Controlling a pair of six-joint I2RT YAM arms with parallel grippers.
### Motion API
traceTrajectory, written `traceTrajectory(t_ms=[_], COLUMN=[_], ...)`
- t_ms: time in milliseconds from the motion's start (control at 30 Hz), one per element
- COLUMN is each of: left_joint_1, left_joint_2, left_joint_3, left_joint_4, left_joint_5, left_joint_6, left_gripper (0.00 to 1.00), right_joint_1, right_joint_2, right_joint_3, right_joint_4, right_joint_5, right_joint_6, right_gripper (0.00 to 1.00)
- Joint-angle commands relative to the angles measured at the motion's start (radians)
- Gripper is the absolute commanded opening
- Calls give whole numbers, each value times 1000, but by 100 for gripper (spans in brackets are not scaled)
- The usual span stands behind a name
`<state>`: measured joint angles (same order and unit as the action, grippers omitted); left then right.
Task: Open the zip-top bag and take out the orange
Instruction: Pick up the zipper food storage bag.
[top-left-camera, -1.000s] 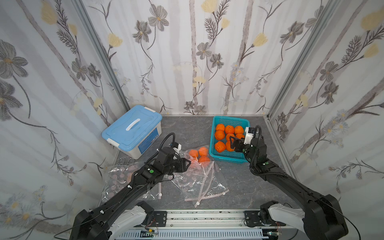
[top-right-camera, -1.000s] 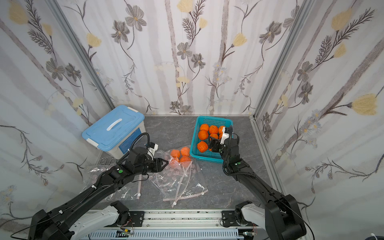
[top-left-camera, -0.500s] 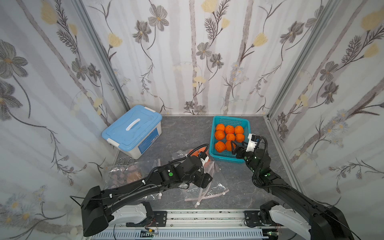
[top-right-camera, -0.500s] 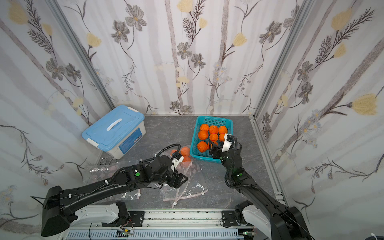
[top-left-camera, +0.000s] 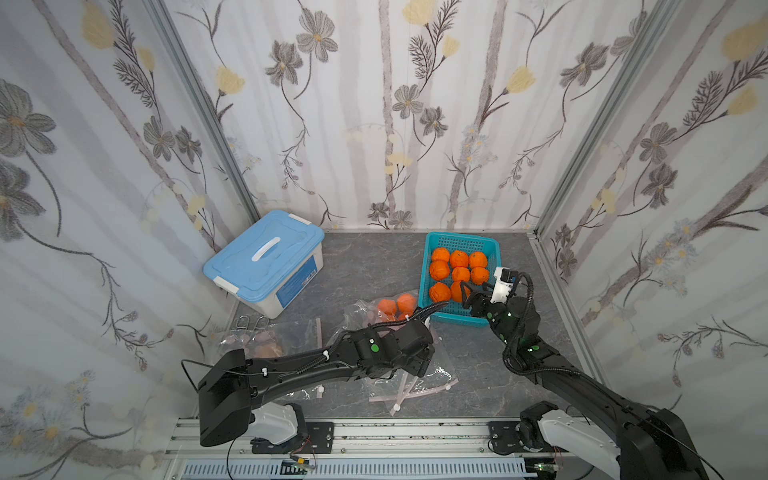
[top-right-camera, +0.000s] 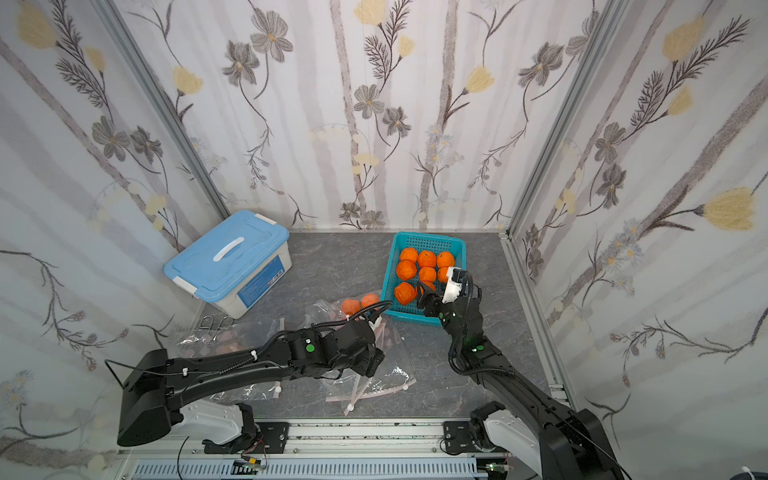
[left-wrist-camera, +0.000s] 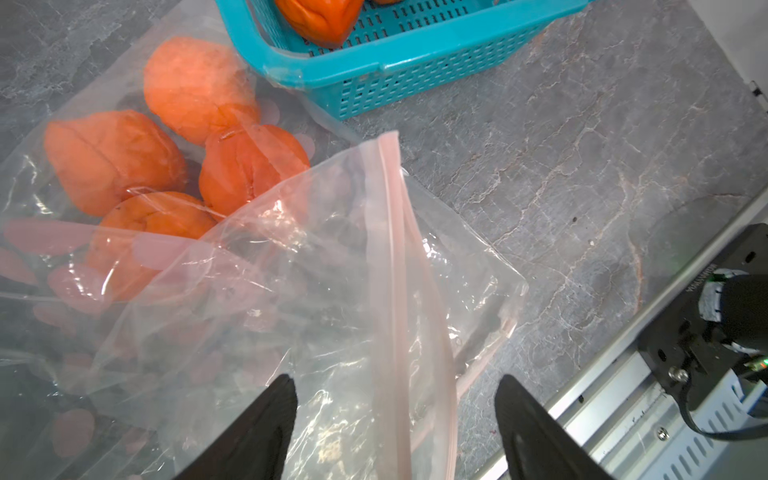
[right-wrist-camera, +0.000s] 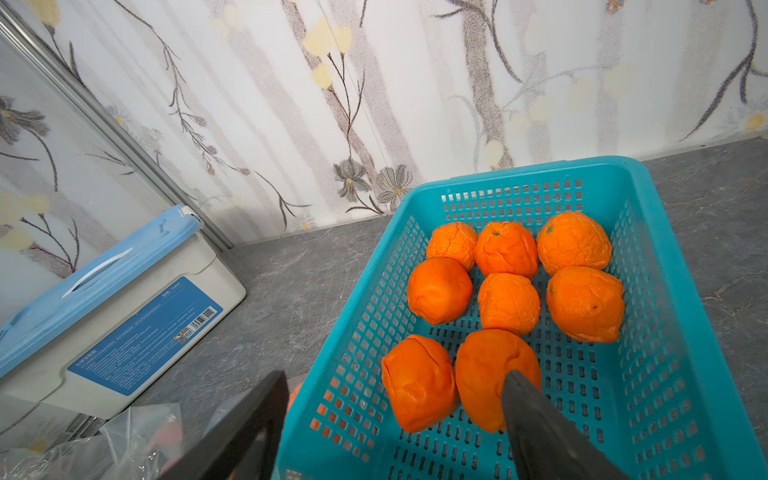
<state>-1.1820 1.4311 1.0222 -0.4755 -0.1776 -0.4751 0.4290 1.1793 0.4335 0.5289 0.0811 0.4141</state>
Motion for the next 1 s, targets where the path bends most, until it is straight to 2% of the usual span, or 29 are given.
traceTrajectory(t_ms=[0, 133, 267, 467, 600, 667, 833, 967], left_joint_1=[-1, -2, -3, 7, 74, 117, 238, 307], left_joint_2=[55, 113, 98, -14, -142, -212, -371, -411], left_joint_3=[25, 38, 30, 19, 7, 20, 132, 265], left_joint_4=[-6, -12, -14, -81, -153, -216, -429, -621], left_joint_5=[-78, -120, -152, -252, -263, -274, -371, -491], left_joint_6=[-35, -59, -59, -40, -22, 2, 88, 125], left_gripper=[65, 52, 38, 15, 4, 1, 0, 0], right_joint_1=[0, 1, 0, 2, 2, 1, 1, 0], right_joint_2=[-1, 6, 10, 1, -10, -11, -3, -3], right_joint_3=[7, 10, 14, 13, 8, 8, 18, 22], right_joint_4=[44, 43, 38, 40, 39, 40, 28, 24], right_joint_5=[12, 11, 5, 6, 6, 6, -4, -12], right_joint_6=[-12, -13, -11, -3, 2, 2, 7, 14], right_gripper=[82, 82, 82, 81, 81, 82, 81, 81])
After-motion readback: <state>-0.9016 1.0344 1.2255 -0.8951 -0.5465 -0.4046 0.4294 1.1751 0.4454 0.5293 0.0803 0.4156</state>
